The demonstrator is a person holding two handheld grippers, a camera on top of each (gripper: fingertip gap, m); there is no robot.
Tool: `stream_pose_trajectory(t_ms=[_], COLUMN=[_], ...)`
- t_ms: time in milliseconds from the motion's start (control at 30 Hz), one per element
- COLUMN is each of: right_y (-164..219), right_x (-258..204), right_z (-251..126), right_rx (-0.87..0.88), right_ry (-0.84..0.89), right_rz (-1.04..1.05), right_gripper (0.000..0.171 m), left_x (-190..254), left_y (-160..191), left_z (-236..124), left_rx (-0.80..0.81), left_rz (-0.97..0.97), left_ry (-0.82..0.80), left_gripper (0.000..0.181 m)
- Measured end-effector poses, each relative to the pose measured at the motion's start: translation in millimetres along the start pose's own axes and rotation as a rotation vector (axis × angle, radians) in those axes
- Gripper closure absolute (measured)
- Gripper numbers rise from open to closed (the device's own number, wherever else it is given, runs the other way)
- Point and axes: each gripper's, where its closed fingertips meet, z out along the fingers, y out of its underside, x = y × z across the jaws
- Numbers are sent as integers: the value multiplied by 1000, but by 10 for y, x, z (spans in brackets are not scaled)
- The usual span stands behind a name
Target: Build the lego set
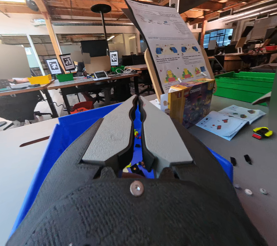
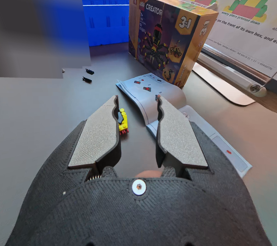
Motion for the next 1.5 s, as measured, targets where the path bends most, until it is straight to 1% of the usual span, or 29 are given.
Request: stream_pose_trajectory(t_ms=[100,167,233,300,400,500,600,700,767,833,900,1000,1067,1133,1233,1367,1500], right_y=[3,-11,-46,-78,-198,-488,-939,-1342,-1458,-1434,-1353,-1052,-844,-661,-491,-405,-466], right_x=[-115,-205,-241,-276,-380,-436,-542,-721,-846,-986,-1158,-1269,-1227,-1139,-990,-757,-636], right_z=[73,95,88,70,37,-6,4,120,271,425,530,617,633,626,606,662,781], right_rx=[-59,-92,-105,-123,-174,-256,-314,-337,-348,-359,-309,-284,-275,-275,-243,-189,-161], right_ry=[-24,-47,-40,-46,-122,-188,-230,-244,-237,-233,-260,-299,-301,-301,-323,-330,-344], right_rz=[59,89,87,84,60,-11,-96,-189,-222,-236,-235,-210,-184,-135,-14,130,184], right_gripper=[119,117,117,117,118,118,117,119,120,117,118,117,118,117,115,115,113], left_x=[180,333,455,675,934,1179,1331,1397,1381,1323,1254,1198,1158,1122,1025,904,819], left_y=[-18,23,18,10,50,94,53,34,81,135,124,121,131,132,150,204,157], left_z=[27,55,92,136,225,280,264,194,172,185,199,209,211,205,171,119,67], left_rx=[-3,-47,-61,-67,-76,-80,-39,-43,-56,-82,-86,-113,-128,-127,-126,-140,-111], left_rz=[13,37,38,-3,3,6,16,74,70,27,12,89,121,92,80,107,79], left_ry=[43,76,66,107,114,132,118,100,96,90,70,57,50,57,48,42,53], left_gripper=[181,181,181,181,181,181,181,181,181,181,181,181,181,181,181,181,181])
